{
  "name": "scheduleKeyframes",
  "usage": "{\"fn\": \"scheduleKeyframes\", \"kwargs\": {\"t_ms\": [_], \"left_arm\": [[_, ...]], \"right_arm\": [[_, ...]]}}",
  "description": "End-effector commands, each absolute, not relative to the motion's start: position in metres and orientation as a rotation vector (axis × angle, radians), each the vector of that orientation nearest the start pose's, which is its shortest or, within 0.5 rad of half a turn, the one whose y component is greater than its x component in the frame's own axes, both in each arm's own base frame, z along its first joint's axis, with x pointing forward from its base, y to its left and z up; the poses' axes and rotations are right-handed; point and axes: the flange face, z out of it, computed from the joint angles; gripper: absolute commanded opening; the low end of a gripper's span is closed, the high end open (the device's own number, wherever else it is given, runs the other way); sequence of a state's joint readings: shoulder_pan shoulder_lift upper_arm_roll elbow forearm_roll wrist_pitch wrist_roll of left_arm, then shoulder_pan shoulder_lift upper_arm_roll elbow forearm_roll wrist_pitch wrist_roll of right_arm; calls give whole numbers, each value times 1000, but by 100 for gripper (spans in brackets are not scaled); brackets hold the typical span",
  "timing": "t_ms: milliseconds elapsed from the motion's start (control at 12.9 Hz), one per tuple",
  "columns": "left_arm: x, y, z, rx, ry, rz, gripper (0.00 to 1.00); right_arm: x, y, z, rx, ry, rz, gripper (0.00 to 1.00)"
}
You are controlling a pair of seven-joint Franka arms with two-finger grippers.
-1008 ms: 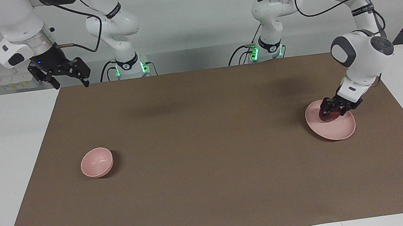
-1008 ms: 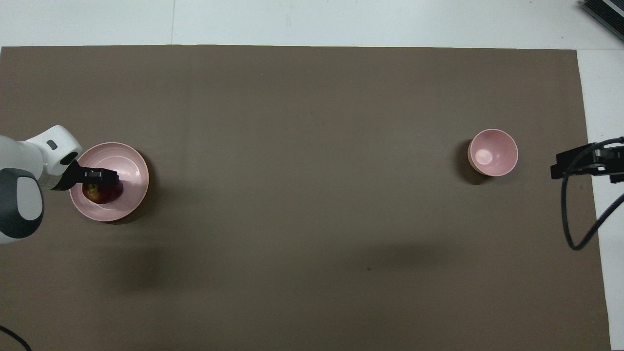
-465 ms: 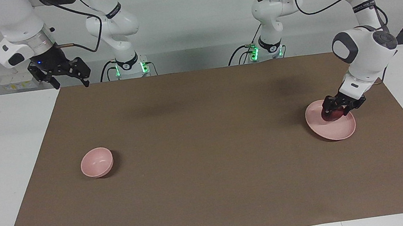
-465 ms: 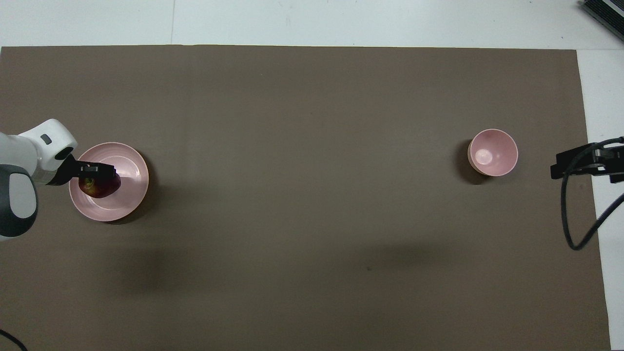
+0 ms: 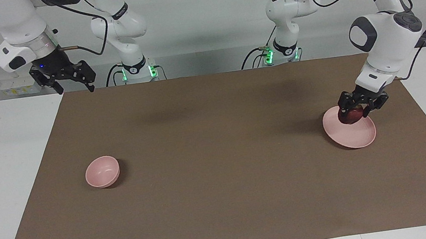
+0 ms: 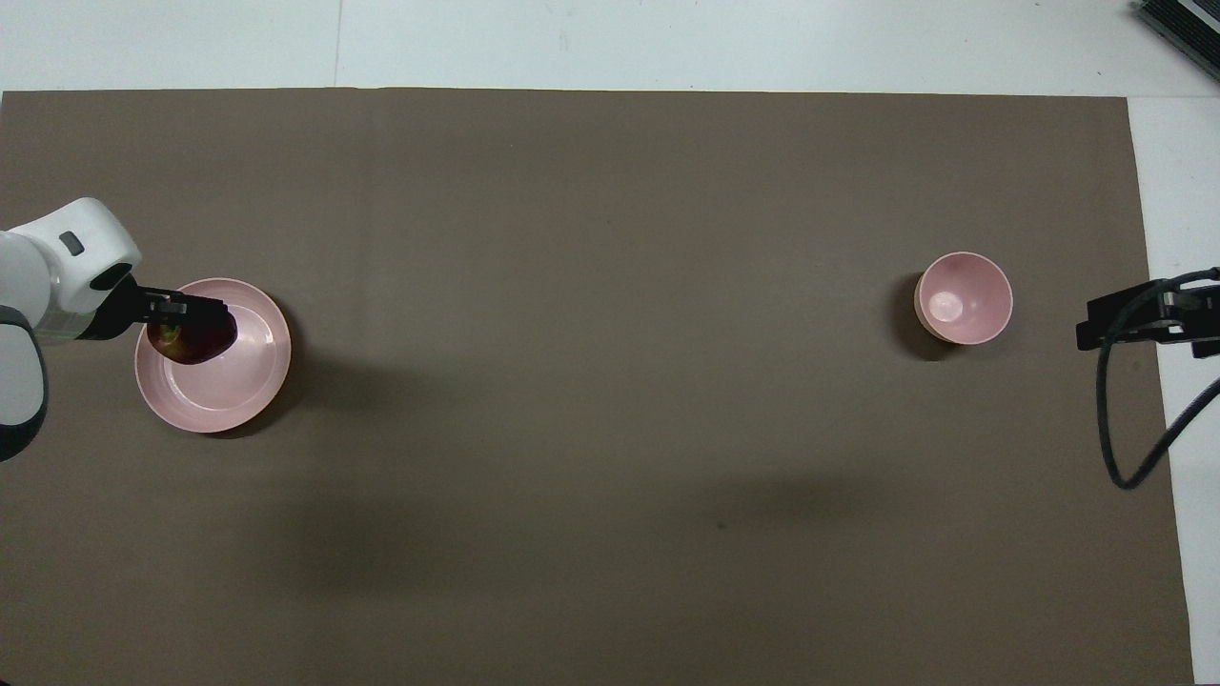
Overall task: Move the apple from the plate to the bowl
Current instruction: 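Lower the left gripper and close it on the red apple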
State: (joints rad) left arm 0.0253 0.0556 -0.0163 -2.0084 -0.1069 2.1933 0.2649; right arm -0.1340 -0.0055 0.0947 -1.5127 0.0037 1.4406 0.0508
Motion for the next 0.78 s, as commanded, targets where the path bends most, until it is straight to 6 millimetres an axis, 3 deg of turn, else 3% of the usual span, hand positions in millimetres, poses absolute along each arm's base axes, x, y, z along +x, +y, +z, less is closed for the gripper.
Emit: {"fn": "scheduleKeyframes", "kwargs": {"t_ms": [0, 233, 698], "left_arm": [[574, -28, 446, -3205, 375, -213, 1], [569, -78, 447, -3224, 357, -207, 0], [553, -146, 445, -3398, 353, -148, 0]], "right_arm": [[539, -18, 647, -3117, 155, 108, 100], [539, -18, 647, -3119, 157, 108, 100], [539, -18, 647, -3118, 157, 113, 100]]}}
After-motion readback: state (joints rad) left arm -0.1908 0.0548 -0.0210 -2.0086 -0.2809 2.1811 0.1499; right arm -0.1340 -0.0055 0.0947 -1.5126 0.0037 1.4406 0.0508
